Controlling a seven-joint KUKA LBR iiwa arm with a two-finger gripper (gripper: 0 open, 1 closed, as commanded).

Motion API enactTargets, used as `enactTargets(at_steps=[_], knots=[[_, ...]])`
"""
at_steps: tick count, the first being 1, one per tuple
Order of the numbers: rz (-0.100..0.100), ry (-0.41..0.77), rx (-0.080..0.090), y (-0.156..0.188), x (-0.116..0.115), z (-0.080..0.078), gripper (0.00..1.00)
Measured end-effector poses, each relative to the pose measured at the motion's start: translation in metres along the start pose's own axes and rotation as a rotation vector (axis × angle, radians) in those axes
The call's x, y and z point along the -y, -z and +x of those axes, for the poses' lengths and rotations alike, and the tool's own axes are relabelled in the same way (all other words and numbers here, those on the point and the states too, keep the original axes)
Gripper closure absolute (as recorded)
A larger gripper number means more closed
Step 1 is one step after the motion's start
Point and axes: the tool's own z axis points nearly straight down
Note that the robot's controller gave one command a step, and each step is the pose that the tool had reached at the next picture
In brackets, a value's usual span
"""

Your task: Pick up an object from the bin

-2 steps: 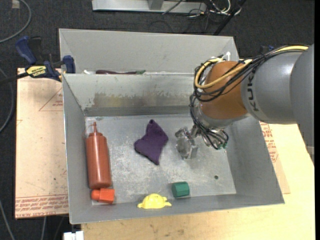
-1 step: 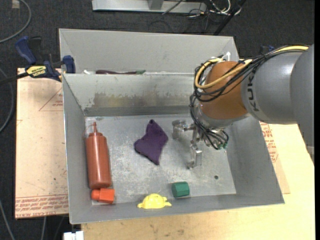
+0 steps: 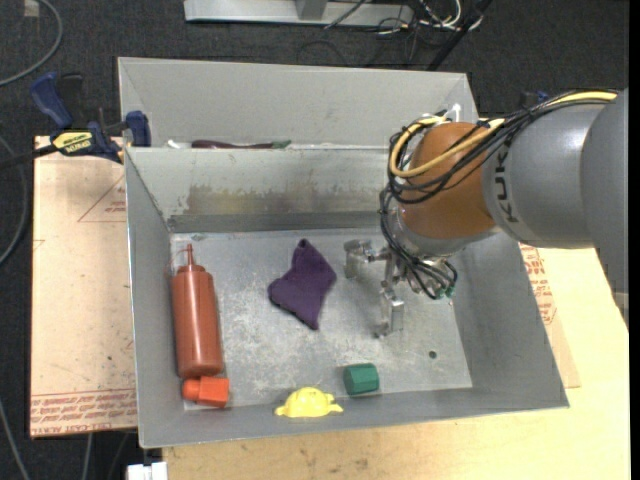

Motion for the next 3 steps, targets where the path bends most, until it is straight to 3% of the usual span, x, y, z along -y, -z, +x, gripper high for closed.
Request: enactTargets(at_steps=[1,2,3], knots=[[0.001,0.022,-0.001,0.011,-0.023,-0.053,0.00],[-0.001,0.183,0.005,0.041,-0.051,-0.073,0.00],[0.003,0.468,0.008,0.026,-0.071,-0.060,0.00]])
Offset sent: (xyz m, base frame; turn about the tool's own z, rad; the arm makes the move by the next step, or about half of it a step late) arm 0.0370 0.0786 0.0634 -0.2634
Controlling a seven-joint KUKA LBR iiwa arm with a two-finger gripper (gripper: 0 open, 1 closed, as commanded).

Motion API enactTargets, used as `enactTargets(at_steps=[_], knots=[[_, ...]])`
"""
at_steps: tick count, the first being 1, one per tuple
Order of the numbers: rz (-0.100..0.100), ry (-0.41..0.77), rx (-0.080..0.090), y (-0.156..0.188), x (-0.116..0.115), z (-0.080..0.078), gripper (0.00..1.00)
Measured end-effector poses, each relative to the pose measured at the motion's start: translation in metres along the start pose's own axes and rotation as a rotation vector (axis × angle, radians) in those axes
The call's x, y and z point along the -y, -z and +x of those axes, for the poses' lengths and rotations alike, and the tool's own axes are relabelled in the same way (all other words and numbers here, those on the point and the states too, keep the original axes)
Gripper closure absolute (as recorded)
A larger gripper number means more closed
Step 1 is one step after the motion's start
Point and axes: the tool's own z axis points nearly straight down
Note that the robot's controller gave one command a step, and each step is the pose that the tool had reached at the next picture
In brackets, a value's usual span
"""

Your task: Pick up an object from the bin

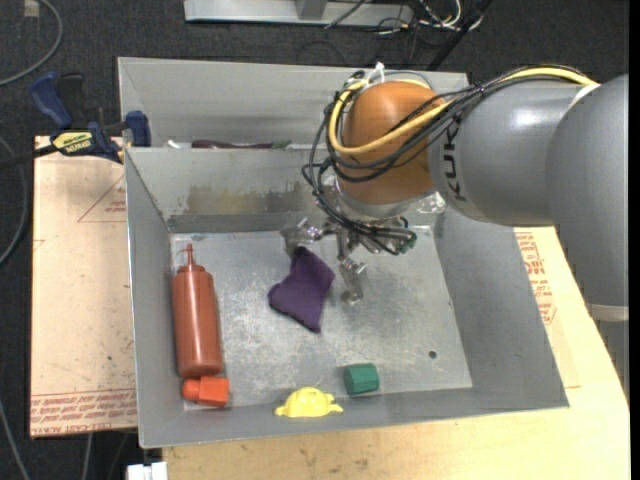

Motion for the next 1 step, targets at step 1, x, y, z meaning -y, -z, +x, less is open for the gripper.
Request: enactTargets(at_steps=[1], knots=[[-0.001,-0.475,0.002,-0.0248,-0.0370,-0.0002,1.00]])
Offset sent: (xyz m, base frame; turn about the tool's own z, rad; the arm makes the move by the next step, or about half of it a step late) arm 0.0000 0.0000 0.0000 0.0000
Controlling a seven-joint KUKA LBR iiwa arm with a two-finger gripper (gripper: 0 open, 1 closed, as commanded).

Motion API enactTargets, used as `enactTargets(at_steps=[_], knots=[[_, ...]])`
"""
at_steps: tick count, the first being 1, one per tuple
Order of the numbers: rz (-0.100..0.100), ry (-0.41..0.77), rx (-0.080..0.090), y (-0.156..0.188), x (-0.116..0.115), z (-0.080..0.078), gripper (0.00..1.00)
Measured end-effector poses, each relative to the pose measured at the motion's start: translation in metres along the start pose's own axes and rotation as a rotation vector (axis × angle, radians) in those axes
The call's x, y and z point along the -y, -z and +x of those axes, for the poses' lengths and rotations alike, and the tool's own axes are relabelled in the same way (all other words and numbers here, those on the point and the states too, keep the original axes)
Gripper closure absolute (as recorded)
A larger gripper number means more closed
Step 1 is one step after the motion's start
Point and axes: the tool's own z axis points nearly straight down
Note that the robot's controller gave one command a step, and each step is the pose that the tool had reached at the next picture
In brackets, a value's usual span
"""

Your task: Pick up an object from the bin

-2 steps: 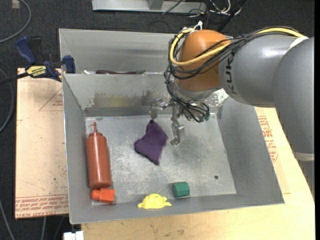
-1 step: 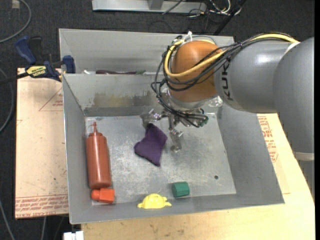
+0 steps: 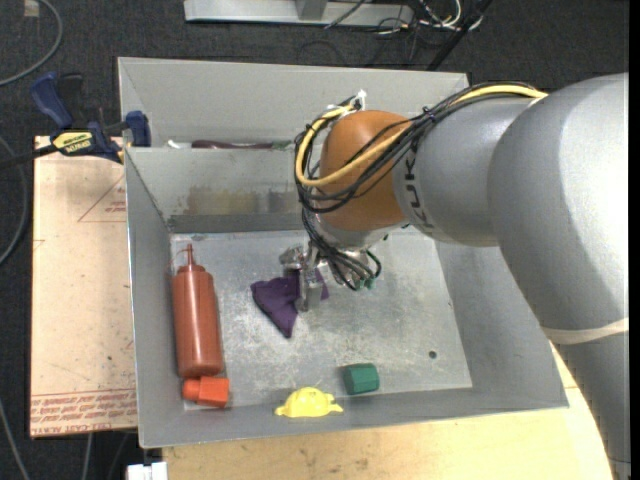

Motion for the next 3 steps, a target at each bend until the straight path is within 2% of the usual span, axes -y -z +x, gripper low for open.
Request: enactTargets(at_steps=[1,2,3], knots=[[0.000,0.001,0.000,0.000,0.000,0.000,1.00],[0.000,0.076,0.004,0.097,0.010,-0.001,1.00],[0.000,0.076,0.004,0.097,0.010,-0.001,1.00]])
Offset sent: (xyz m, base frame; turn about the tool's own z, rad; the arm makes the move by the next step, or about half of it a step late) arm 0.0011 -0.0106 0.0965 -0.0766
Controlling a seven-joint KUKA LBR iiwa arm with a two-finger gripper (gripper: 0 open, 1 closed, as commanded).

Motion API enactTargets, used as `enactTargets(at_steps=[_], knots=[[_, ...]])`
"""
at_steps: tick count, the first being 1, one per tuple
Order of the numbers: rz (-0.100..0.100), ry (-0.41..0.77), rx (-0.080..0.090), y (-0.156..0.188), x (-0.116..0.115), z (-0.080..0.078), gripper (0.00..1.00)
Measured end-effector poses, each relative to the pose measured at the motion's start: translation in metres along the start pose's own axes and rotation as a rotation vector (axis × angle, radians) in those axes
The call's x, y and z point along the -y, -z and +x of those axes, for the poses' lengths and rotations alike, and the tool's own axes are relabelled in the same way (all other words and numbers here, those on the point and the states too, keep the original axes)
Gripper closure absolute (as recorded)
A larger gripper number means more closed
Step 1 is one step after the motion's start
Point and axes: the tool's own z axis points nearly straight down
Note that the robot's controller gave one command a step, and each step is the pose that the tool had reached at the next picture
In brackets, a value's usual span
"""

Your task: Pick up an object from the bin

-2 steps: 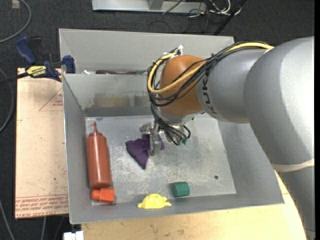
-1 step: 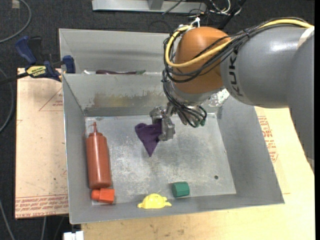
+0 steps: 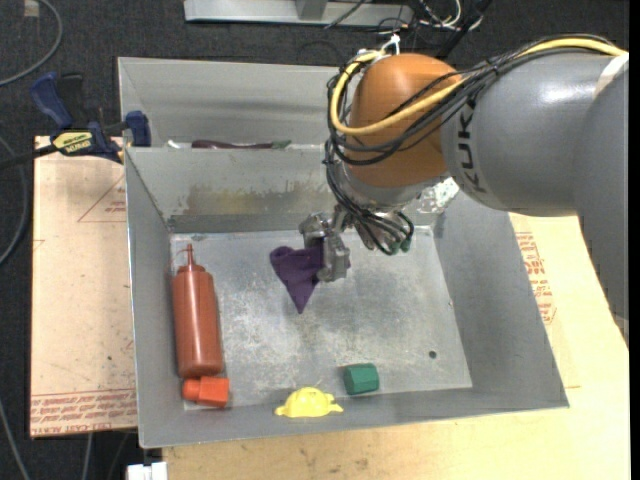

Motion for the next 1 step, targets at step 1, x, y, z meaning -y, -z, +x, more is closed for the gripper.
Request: enactTargets(at_steps=[1], knots=[[0.000,0.292,0.003,0.0176,0.0149,0.0168,1.00]])
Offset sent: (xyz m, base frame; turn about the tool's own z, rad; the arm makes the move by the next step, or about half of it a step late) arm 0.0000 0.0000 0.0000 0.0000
